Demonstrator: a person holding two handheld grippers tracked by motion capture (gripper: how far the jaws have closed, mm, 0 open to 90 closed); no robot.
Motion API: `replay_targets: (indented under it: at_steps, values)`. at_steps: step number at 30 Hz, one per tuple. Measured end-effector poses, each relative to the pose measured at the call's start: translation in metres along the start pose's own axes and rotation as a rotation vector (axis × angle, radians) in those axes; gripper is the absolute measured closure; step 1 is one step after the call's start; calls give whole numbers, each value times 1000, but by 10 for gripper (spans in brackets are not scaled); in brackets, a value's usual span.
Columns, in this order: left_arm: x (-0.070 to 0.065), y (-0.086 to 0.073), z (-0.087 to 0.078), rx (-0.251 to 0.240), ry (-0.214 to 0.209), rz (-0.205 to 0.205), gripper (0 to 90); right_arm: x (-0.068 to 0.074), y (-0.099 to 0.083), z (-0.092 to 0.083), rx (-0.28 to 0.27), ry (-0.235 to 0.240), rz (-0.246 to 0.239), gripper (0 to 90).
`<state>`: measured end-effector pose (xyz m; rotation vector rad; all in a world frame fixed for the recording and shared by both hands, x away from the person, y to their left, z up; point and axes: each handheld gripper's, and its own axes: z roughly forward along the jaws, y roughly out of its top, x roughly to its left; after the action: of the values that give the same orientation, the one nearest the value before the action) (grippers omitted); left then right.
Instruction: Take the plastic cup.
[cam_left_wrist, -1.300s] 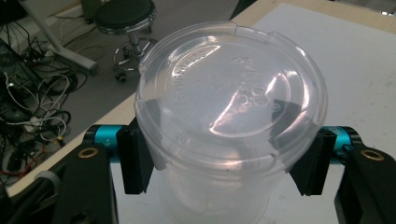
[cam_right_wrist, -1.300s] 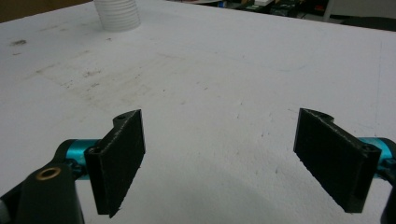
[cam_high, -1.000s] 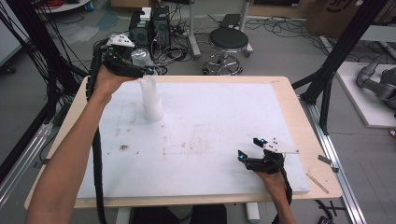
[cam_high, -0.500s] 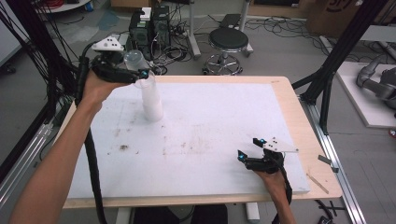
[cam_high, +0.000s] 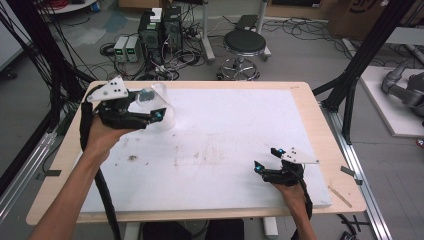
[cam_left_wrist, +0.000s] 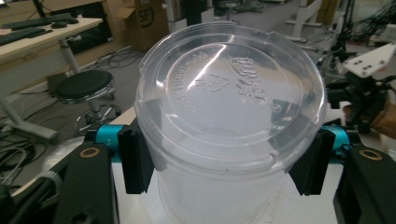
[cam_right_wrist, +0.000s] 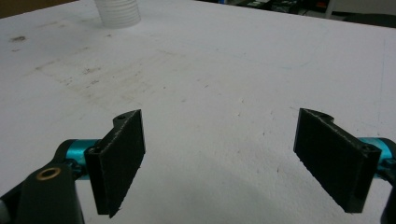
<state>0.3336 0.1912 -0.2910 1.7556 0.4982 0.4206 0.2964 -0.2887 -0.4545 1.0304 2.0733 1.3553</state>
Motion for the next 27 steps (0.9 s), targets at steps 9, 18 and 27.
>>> replay_targets:
  at_steps: [9,18,27]
  values:
    - [-29,-37,13,-54,-113,-14,354,0,0,0,-1,0,-2,166]
    - [-44,-61,37,-67,-241,-15,353,1,0,0,-2,-3,-2,166]
    - [-50,-72,46,-84,-328,-9,353,1,0,-1,-5,-5,-6,166]
